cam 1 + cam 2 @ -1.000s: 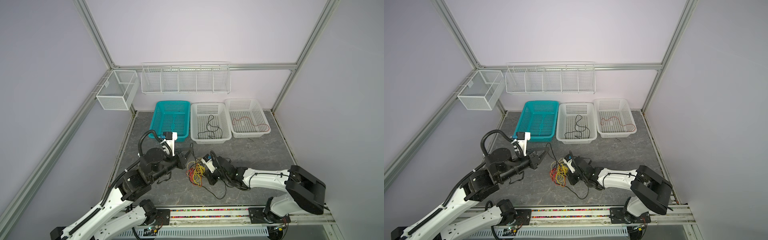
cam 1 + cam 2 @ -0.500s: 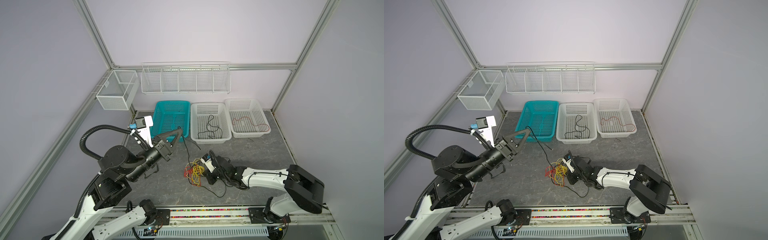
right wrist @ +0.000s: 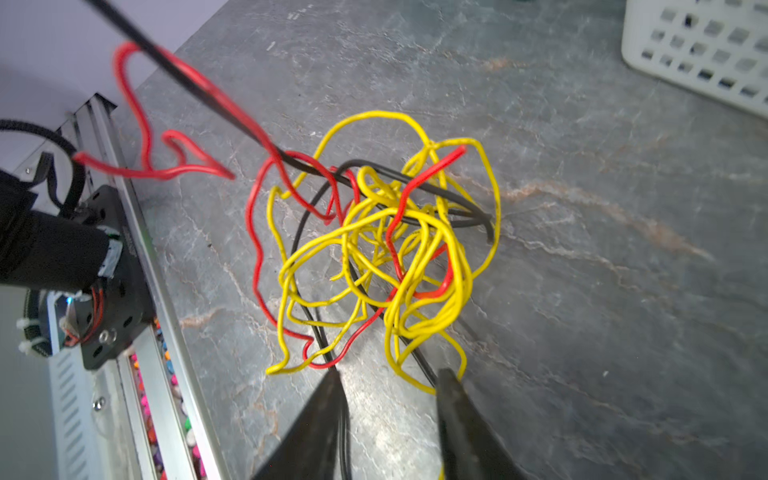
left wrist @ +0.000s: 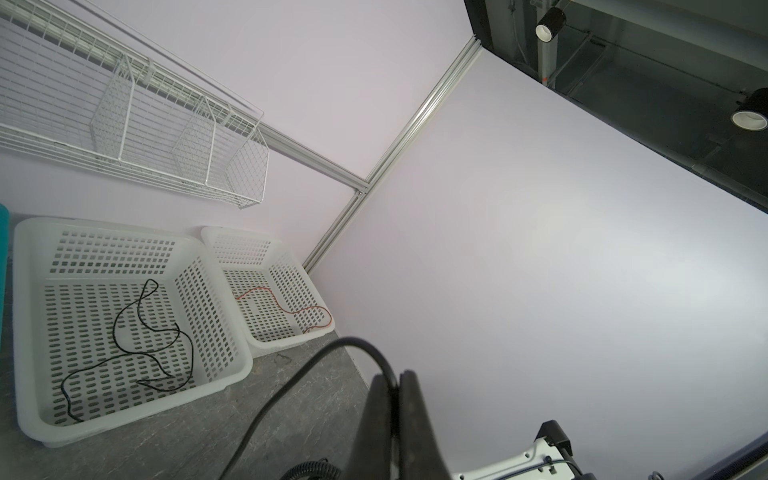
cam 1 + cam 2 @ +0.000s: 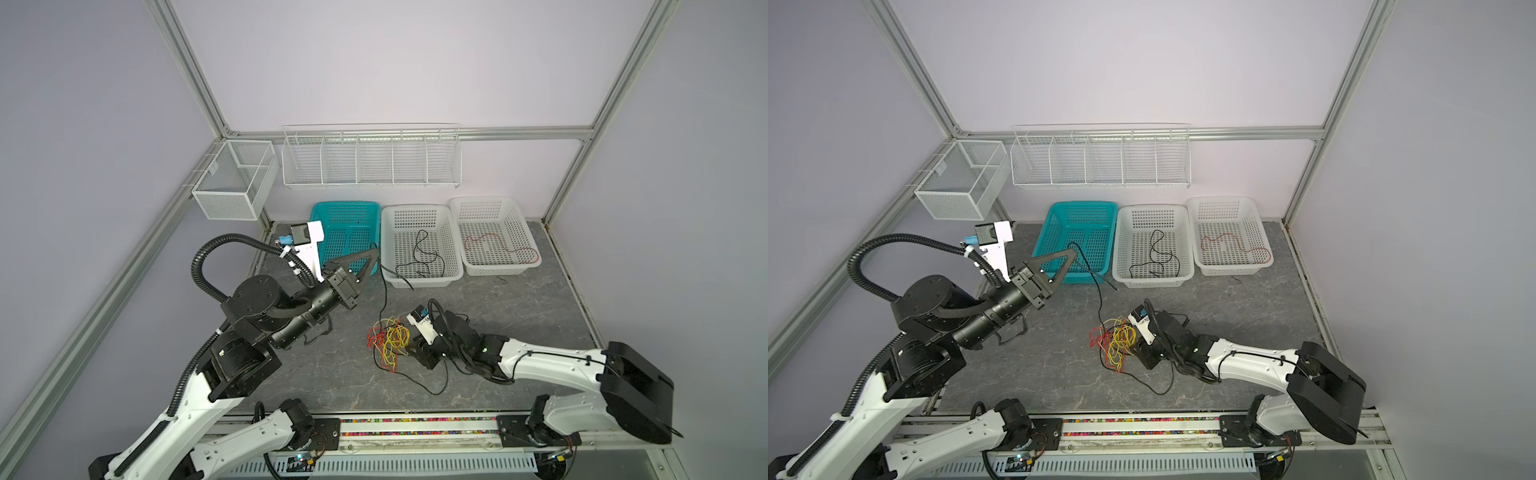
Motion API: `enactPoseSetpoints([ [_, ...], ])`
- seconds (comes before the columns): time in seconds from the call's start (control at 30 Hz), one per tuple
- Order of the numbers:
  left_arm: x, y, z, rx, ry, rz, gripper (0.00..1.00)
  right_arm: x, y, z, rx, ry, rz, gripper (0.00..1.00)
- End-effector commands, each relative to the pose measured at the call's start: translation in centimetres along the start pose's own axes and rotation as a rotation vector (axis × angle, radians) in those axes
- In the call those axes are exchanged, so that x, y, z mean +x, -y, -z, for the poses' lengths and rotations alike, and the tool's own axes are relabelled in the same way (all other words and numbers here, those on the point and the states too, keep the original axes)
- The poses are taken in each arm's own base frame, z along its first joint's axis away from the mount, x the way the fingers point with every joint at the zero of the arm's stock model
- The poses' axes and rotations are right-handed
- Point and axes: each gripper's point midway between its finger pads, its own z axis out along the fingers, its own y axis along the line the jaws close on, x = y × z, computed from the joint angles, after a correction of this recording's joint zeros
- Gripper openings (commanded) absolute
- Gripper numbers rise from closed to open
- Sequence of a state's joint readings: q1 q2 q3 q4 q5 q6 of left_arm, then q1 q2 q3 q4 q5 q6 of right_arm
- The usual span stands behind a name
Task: Untangle the cables
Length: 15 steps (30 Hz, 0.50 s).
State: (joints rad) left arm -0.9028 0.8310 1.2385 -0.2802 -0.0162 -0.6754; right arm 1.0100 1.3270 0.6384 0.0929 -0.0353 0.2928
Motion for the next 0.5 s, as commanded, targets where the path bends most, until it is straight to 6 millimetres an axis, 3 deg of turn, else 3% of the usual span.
enactPoseSetpoints([
  [0.0, 0.7, 0.0, -0.6, 0.035, -0.003, 0.054, 0.0, -0.7, -0.9, 1.8, -0.031, 0.027, 0.037, 0.51],
  [0.2, 2.3, -0.3, -1.8, 0.063, -0.038, 0.107, 0.0, -6.1, -3.4, 5.7, -0.121, 0.232, 0.044, 0.61],
  [0.47, 2.3, -0.6, -1.5, 0.07, -0.014, 0.129, 0.0, -9.5, -8.2, 4.5, -0.277, 0.327, 0.084, 0.61],
])
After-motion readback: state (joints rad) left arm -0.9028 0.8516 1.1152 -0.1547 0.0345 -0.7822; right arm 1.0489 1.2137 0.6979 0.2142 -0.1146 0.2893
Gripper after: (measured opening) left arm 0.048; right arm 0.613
